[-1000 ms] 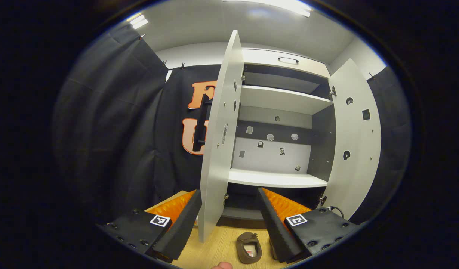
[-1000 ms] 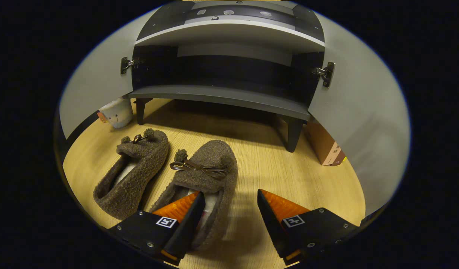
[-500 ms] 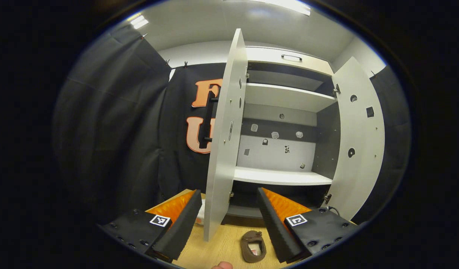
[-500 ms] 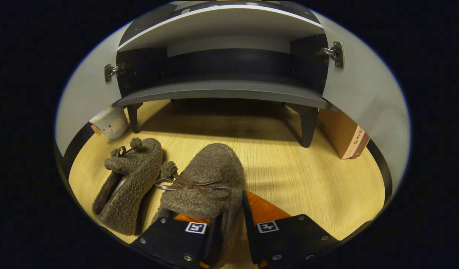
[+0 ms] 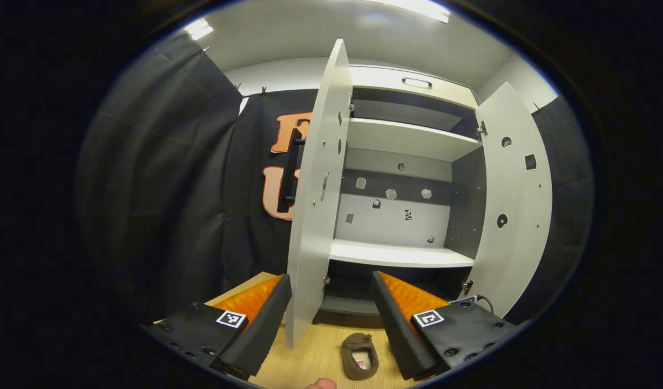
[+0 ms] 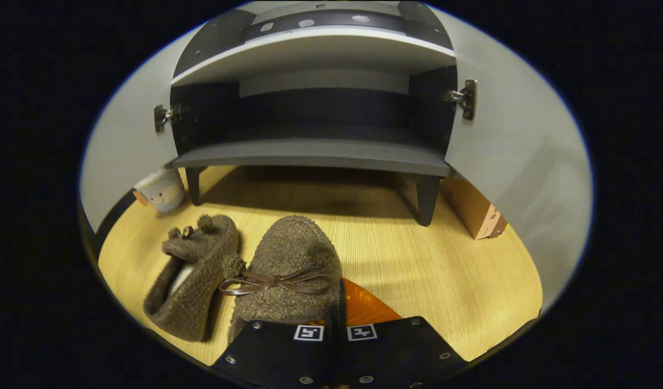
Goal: Grab one shoe with the right hand and put it into the shoe cabinet, grab the other shoe with the left hand and put it into the shoe cabinet; then close the right door with the right hand and the left door with the left hand.
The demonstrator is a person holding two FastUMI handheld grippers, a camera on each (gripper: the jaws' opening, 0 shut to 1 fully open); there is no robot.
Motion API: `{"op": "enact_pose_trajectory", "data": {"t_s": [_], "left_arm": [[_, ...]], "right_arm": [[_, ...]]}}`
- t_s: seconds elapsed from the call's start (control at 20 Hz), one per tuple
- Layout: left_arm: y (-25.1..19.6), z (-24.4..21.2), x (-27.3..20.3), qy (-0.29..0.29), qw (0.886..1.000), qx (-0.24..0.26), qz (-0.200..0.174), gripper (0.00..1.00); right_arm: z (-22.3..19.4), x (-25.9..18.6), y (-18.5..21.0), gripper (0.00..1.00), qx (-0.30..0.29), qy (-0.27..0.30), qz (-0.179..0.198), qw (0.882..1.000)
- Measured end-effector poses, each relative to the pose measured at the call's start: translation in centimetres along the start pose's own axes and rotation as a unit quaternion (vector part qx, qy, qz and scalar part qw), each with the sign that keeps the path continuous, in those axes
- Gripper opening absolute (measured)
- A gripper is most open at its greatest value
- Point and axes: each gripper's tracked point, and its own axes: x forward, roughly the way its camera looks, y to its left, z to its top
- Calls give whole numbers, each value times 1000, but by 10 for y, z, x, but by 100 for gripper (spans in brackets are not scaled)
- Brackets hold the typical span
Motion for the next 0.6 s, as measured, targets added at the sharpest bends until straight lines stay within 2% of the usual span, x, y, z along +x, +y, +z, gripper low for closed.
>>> {"op": "enact_pose_trajectory", "data": {"t_s": [0.05, 0.15, 0.2, 0.25, 0.3, 0.4, 0.5, 0.6], "left_arm": [[-3, -1, 1, 0, 1000, 1, -3, 94], [-8, -2, 2, -1, 1000, 3, -10, 99], [-12, -3, 3, 0, 1000, 1, -15, 96], [-14, -4, 2, 1, 1000, -3, -18, 94], [-16, -6, 2, 3, 1000, -8, -22, 96], [-19, -8, 4, 7, 999, -18, -28, 94], [-21, -10, 4, 9, 999, -22, -30, 96], [-20, -14, 5, 11, 999, -24, -30, 99]], "right_arm": [[13, -11, -2, 1, 5, -15, -1, 1000], [45, -40, -5, 2, 16, -57, 5, 998], [65, -56, -6, 1, 27, -80, 10, 996], [86, -72, -6, 1, 38, -105, 12, 994], [109, -86, -5, 1, 50, -129, 13, 990], [158, -115, -5, 1, 65, -174, 18, 982], [210, -130, -3, 1, 70, -212, 22, 975], [254, -126, 0, 1, 72, -224, 20, 972]]}}
